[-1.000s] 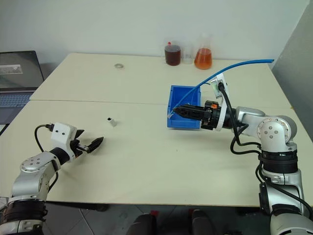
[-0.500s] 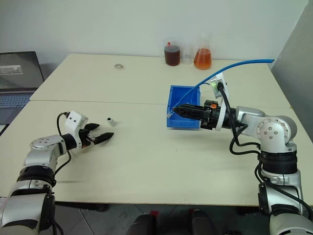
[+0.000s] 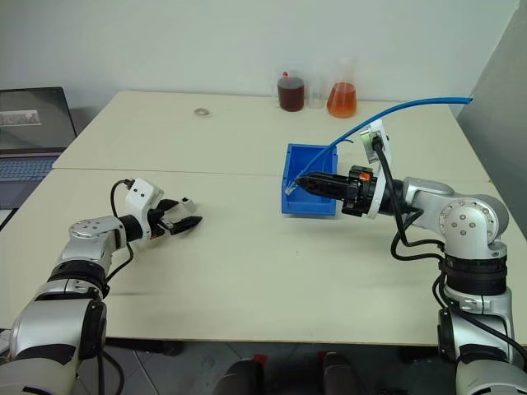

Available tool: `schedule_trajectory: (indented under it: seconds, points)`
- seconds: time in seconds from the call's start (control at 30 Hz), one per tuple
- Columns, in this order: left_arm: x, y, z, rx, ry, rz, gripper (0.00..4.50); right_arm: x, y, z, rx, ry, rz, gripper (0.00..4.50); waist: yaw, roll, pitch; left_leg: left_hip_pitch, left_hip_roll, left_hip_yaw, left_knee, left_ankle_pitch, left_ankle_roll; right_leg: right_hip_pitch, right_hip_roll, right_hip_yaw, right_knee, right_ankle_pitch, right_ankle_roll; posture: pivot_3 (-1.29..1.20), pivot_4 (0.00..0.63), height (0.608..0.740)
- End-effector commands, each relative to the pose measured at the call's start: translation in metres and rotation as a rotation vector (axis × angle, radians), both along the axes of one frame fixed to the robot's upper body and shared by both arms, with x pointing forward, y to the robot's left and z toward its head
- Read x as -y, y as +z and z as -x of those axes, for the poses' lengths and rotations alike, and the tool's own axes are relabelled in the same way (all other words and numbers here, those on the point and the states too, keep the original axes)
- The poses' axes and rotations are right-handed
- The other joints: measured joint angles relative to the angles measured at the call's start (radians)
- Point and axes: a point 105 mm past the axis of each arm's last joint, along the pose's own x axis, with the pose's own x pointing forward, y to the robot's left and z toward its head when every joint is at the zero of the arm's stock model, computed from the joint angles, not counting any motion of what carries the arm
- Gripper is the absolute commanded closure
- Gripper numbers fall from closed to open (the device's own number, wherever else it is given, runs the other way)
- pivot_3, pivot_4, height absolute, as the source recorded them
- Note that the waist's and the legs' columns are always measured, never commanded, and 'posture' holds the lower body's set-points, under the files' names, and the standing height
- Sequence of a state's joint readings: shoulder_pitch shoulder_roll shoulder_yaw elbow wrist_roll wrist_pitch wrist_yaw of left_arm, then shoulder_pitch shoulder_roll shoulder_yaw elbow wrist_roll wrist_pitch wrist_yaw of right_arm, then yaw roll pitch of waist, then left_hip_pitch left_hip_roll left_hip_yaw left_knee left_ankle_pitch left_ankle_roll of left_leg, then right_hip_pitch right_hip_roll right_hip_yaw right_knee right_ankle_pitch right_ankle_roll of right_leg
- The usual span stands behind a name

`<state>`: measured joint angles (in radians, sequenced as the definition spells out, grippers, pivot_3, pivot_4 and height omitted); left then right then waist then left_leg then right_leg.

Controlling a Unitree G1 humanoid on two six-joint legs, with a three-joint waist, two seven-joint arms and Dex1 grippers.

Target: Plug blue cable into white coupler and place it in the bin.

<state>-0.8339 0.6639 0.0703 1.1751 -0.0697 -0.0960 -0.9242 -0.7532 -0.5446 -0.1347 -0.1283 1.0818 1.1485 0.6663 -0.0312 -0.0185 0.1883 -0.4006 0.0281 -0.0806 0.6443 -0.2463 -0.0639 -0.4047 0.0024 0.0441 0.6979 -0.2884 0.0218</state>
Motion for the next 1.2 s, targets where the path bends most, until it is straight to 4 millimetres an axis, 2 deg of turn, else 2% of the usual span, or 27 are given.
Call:
schedule_trajectory:
  seconds: [0.03, 0.13, 0.23, 0.27, 0.37, 0.67, 0.87, 0.93, 1.03, 1.2]
  points:
    - [0.005, -0.008, -0.002, -0.027, 0.012, 0.008, 0.03, 0.002, 0.010, 0.005, 0.043, 0.001, -0.012, 4.34, 0.000, 0.000, 0.000, 0.000, 0.000, 0.000, 0.000, 0.000, 0.000, 0.000, 0.000, 0.000, 0.000, 0.000, 0.000, 0.00, 0.150, 0.740]
    - [0.008, -0.008, -0.003, -0.022, 0.007, 0.024, 0.51, 0.002, 0.009, 0.005, 0.040, 0.001, -0.013, 4.34, 0.001, 0.000, 0.000, 0.000, 0.000, 0.000, 0.000, 0.000, 0.000, 0.000, 0.000, 0.000, 0.000, 0.000, 0.000, 0.00, 0.150, 0.740]
    - [0.008, -0.005, -0.004, -0.020, 0.008, 0.025, 1.10, 0.003, 0.008, 0.004, 0.036, -0.003, -0.013, 4.34, 0.001, 0.000, 0.000, 0.000, 0.000, 0.000, 0.000, 0.000, 0.000, 0.000, 0.000, 0.000, 0.000, 0.000, 0.000, 0.00, 0.150, 0.740]
    - [0.008, -0.004, -0.005, -0.020, 0.011, 0.026, 1.46, 0.003, 0.008, 0.004, 0.035, -0.005, -0.013, 4.34, 0.001, 0.000, 0.000, 0.000, 0.000, 0.000, 0.000, 0.000, 0.000, 0.000, 0.000, 0.000, 0.000, 0.000, 0.000, 0.00, 0.150, 0.740]
    - [0.005, -0.002, -0.006, -0.019, 0.023, 0.015, 1.98, 0.004, 0.008, 0.005, 0.033, -0.007, -0.014, 4.34, -0.001, 0.000, 0.000, 0.000, 0.000, 0.000, 0.000, 0.000, 0.000, 0.000, 0.000, 0.000, 0.000, 0.000, 0.000, 0.00, 0.150, 0.740]
    - [0.002, -0.006, -0.005, -0.025, 0.034, -0.030, 3.71, 0.005, 0.007, 0.004, 0.030, -0.021, -0.015, 4.34, -0.002, 0.000, 0.000, 0.000, 0.000, 0.000, 0.000, 0.000, 0.001, 0.000, 0.000, 0.000, 0.001, 0.000, 0.000, 0.00, 0.150, 0.740]
    - [0.002, -0.008, -0.004, -0.030, 0.031, -0.033, 3.71, 0.007, 0.007, 0.002, 0.029, -0.029, -0.014, 4.34, -0.002, 0.000, 0.000, 0.001, 0.000, 0.000, 0.000, 0.001, 0.001, 0.000, 0.001, 0.000, 0.001, 0.000, 0.000, 0.00, 0.150, 0.740]
    - [0.007, -0.007, -0.004, -0.025, -0.005, -0.027, 3.71, 0.007, 0.007, 0.002, 0.030, -0.030, -0.014, 4.34, -0.002, 0.000, 0.000, 0.001, 0.000, 0.000, 0.000, 0.001, 0.001, 0.000, 0.001, 0.000, 0.001, 0.000, 0.000, 0.00, 0.150, 0.740]
    - [0.033, 0.001, -0.002, -0.031, -0.170, 0.008, 3.71, 0.006, 0.007, 0.003, 0.033, -0.028, -0.013, 4.34, -0.003, 0.000, 0.000, 0.000, 0.000, 0.000, 0.000, 0.001, 0.001, 0.000, 0.001, 0.000, 0.001, 0.000, 0.000, 0.00, 0.150, 0.740]
    - [0.096, 0.010, 0.019, -0.046, -0.556, -0.009, 3.71, 0.004, 0.003, 0.001, 0.043, -0.036, 0.011, 4.34, 0.003, 0.000, 0.000, -0.001, -0.001, 0.000, 0.000, 0.001, 0.001, 0.000, -0.001, 0.000, 0.000, 0.000, 0.000, 0.00, 0.150, 0.740]
